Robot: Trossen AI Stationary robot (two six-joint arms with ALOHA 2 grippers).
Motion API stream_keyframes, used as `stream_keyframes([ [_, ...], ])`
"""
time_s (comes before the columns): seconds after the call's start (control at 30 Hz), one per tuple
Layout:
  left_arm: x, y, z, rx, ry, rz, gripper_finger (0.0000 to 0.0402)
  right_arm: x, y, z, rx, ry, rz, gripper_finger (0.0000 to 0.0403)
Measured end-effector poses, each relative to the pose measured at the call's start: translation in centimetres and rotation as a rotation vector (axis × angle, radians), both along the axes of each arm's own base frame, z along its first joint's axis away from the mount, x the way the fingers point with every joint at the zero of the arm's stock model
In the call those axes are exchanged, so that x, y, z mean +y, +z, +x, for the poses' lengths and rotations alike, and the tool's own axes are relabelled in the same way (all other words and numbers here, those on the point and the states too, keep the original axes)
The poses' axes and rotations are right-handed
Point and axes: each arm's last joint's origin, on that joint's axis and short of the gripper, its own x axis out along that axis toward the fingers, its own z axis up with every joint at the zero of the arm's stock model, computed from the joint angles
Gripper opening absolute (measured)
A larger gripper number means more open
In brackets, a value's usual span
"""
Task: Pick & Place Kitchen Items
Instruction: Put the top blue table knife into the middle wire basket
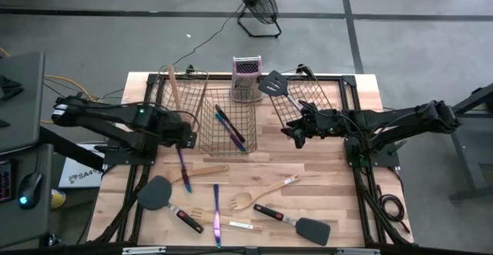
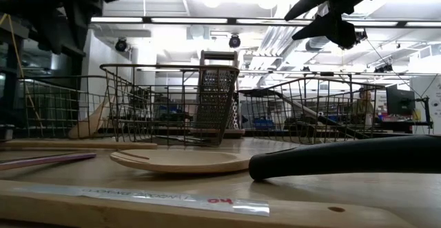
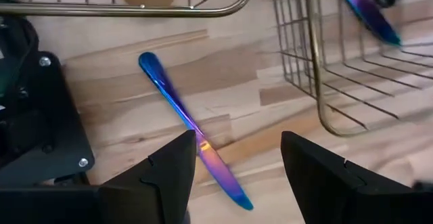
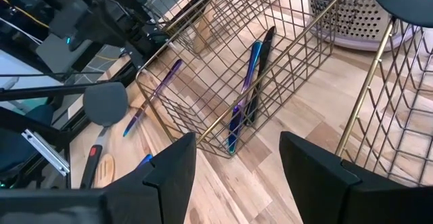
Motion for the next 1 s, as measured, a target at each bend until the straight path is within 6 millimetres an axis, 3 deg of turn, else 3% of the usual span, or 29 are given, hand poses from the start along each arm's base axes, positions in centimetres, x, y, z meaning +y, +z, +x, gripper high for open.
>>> stream_keyframes([
  [0.33, -0.3, -2.1, 2.0, 0.162, 0.020, 0.025, 0.0214, 0.1, -0.3, -0.6, 0.049, -0.014, 0.037, 0.0206],
  [0.53, -0.6, -1.8, 1.4, 0.164, 0.025, 0.054, 0.0214, 1.7, 0.3, -4.6, 0.138, -0.030, -0.056, 0.0206],
  [0.7, -1.6, -1.5, 0.6, 0.135, 0.060, 0.073, 0.0214, 3.3, 1.6, -7.5, 0.033, -0.005, -0.149, 0.0206],
  [0.8, -2.2, -1.5, 0.3, 0.125, 0.073, 0.081, 0.0214, 4.3, 1.0, -8.3, 0.011, 0.040, -0.183, 0.0206],
  [1.0, -2.5, -2.3, -0.2, 0.130, 0.094, 0.072, 0.0214, 6.4, -2.0, -8.5, -0.073, 0.081, -0.197, 0.0206],
])
